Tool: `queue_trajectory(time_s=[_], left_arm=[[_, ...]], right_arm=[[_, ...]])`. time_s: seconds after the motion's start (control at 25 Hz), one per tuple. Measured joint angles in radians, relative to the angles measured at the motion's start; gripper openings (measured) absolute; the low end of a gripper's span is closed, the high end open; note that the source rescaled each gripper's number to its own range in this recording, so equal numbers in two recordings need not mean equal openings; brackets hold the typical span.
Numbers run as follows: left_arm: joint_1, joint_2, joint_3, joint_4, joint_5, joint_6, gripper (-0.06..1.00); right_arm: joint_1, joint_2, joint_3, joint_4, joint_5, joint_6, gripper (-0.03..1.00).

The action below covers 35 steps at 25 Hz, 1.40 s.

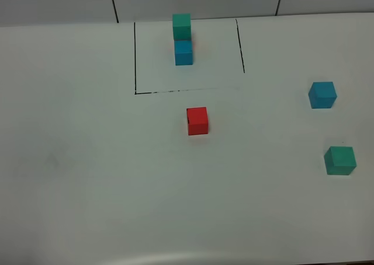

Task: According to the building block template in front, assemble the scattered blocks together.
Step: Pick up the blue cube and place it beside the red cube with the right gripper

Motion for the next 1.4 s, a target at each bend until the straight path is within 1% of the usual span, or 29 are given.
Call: queue_trajectory(time_s=[0.68, 0.84, 1.08, 1.16, 1.32, 1.4], left_arm=[[0.0, 0.0, 0.001, 0.0, 0.0, 0.0, 0.7], [0.0, 0.0, 0.001, 0.0, 0.0, 0.0, 0.7], [0.0, 0.0, 0.001, 0.0, 0.0, -0.001, 0.7], [0.0, 0.0, 0.001, 0.0, 0.0, -0.001, 0.7], [0.0, 0.0, 0.001, 0.0, 0.0, -0.001, 0.7], [0.0, 0.0, 0.001, 0.0, 0.0, -0.001, 0.7]], right_arm=[[0.0, 0.005, 0.0, 0.001, 0.004, -0.01, 0.75], [0.0, 0.088, -0.006, 0.001, 0.017, -0.017, 0.75], [0.0, 0.328, -0.066, 0.009, 0.019, -0.03, 0.75], [0.0, 0.427, -0.109, 0.025, 0.016, -0.048, 0.79], [0.0, 0.634, -0.18, 0.028, 0.006, -0.067, 0.95], [0.0, 0.736, -0.203, 0.03, -0.015, -0.067, 0.99]])
